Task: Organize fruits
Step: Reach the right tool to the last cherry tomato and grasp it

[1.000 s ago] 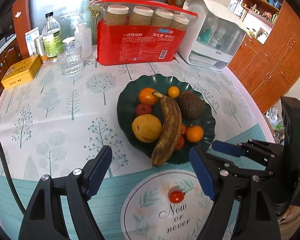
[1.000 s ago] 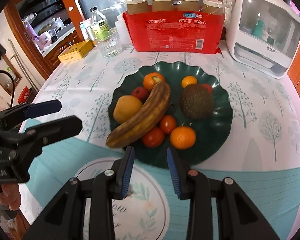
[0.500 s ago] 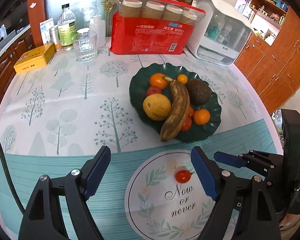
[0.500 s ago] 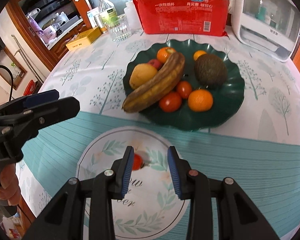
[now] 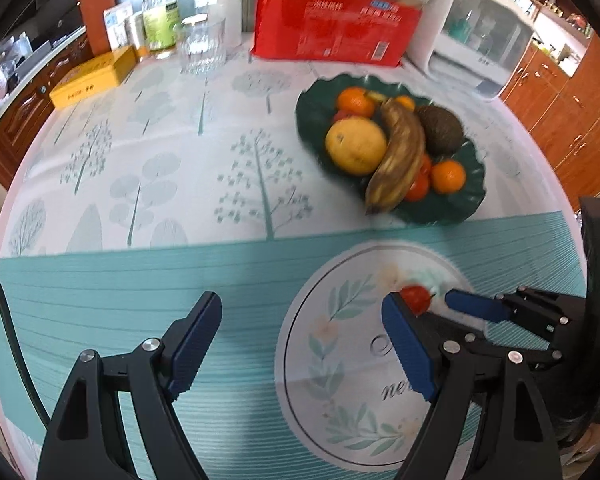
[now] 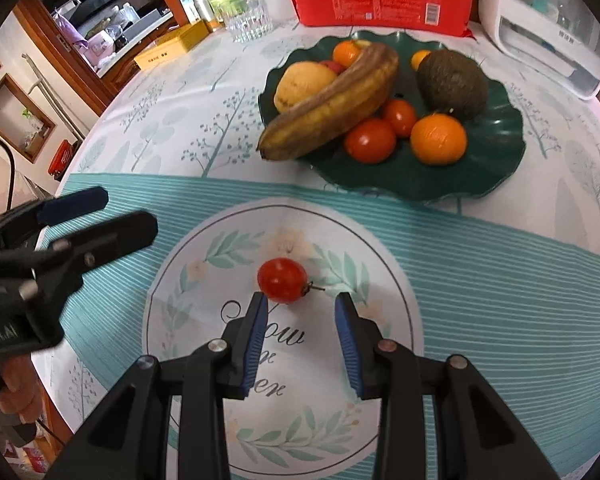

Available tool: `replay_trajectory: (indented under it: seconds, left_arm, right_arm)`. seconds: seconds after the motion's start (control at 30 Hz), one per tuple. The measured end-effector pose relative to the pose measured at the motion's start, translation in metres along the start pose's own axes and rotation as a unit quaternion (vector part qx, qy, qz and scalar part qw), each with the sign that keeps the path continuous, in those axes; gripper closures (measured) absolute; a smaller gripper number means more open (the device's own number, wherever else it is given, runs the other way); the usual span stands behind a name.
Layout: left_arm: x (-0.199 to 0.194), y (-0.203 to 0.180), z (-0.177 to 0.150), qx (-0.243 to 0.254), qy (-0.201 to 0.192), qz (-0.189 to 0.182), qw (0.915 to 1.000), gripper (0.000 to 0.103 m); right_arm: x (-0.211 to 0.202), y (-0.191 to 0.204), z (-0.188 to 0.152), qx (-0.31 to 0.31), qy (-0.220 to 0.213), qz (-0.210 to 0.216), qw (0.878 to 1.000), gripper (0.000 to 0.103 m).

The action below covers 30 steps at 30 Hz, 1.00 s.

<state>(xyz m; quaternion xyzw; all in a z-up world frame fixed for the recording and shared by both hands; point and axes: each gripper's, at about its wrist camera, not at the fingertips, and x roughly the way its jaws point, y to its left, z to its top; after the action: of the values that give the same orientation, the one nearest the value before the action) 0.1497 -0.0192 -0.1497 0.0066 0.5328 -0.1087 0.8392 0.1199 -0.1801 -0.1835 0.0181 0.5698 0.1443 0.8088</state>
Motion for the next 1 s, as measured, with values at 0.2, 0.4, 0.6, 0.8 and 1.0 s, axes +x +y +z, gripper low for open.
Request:
replay_trajectory:
  seconds: [0.2,0.4,0.6,0.8,1.0]
  left_arm:
    - [0.011,0.008,-0.009,-0.013,0.017,0.005,0.9998,0.022]
    - [0.013,0.014,-0.011,-0.025,0.021,0.006,0.9995,0.022]
    - [0.015,0.017,-0.012,-0.031,0.026,0.007,0.9992,0.022]
    - [0.017,0.017,-0.013,-0.035,0.032,0.005,0.9989,0.022]
    - [0.014,0.009,-0.008,-0.021,0.037,0.003,0.9991,0.022]
  right_arm:
    - [0.009,0.004,0.005,-0.006,-0.002,0.000,1.000,0.068]
    - [0.014,0.010,0.012,-0.019,-0.008,-0.004,1.000,0.068]
    - [0.015,0.013,0.012,-0.027,-0.015,-0.009,0.999,0.068]
    - [0.012,0.018,0.002,-0.050,-0.018,-0.027,0.998,0.076]
    - [0.001,0.016,-0.001,-0.048,-0.017,-0.030,0.998,0.077]
